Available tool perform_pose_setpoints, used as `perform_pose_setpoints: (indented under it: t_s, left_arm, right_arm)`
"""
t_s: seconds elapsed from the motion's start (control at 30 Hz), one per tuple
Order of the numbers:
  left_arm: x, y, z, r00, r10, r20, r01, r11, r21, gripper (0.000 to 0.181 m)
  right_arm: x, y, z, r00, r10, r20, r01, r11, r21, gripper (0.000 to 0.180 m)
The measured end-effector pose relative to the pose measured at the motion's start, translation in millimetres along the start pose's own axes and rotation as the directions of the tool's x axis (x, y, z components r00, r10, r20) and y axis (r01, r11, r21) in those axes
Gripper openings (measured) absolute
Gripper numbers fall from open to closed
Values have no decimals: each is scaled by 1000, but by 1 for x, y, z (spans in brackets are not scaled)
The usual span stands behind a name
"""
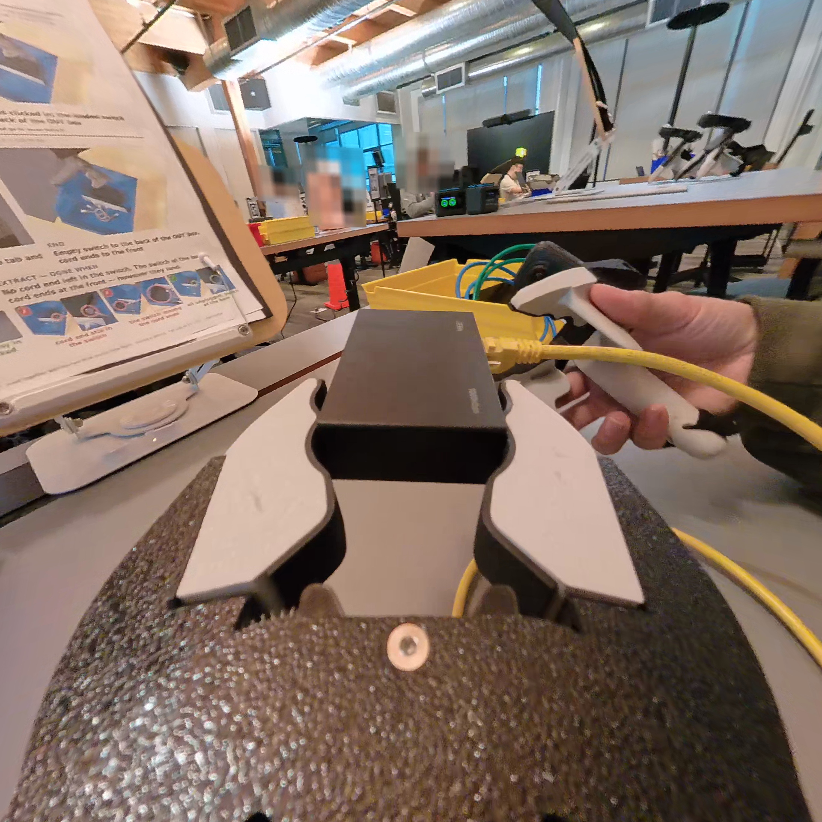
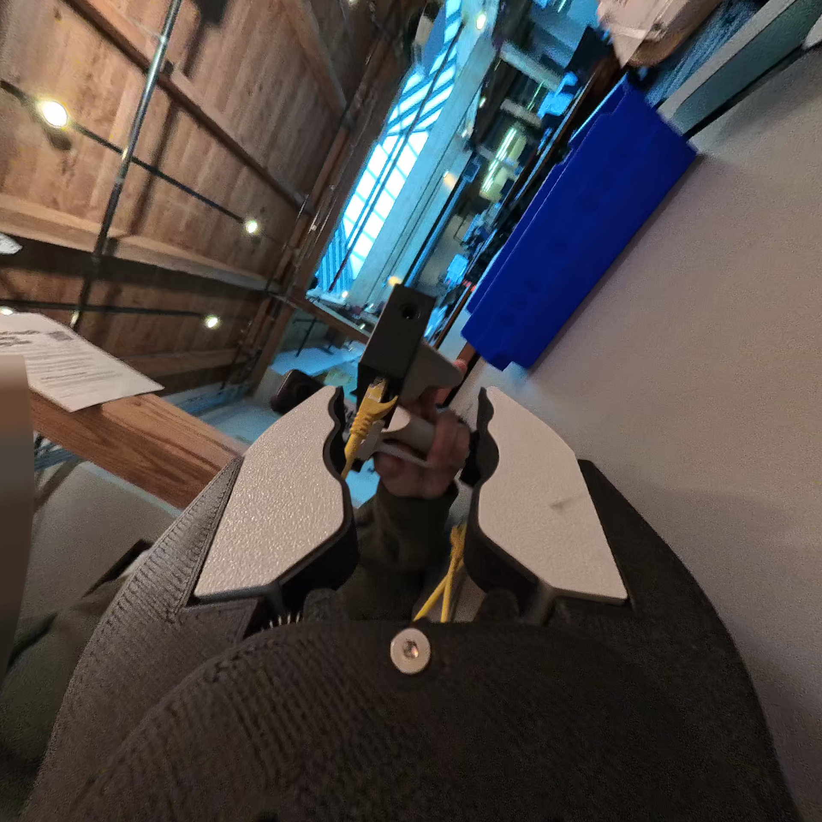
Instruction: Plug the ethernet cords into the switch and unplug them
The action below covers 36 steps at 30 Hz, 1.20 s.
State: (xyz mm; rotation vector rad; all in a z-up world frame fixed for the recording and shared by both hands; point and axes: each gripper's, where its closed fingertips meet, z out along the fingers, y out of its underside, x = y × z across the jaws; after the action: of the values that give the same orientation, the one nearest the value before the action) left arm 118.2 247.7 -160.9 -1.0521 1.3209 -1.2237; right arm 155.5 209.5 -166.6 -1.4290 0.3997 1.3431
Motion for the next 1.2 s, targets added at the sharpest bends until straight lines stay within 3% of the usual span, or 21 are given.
perform_pose_setpoints:
  t_s: [0.23,0.5,0.97,1.2]
  left_arm:
    - [7,9,7,993,59,-102,-61,998,-23,72]
    - [4,15,10,988,100,-116,-106,993,-52,72]
    - [-17,37,8,991,104,80,-90,983,-161,72]
    - [-28,37,2,974,157,162,-127,976,-179,72]
  right_arm:
    - [-8,34,9,994,87,70,-64,956,-285,49]
    - [2,23,20,992,117,43,-98,944,-316,19]
    - [33,16,30,988,149,-43,-154,910,-385,18]
    - [36,13,42,998,63,-10,-62,915,-399,15]
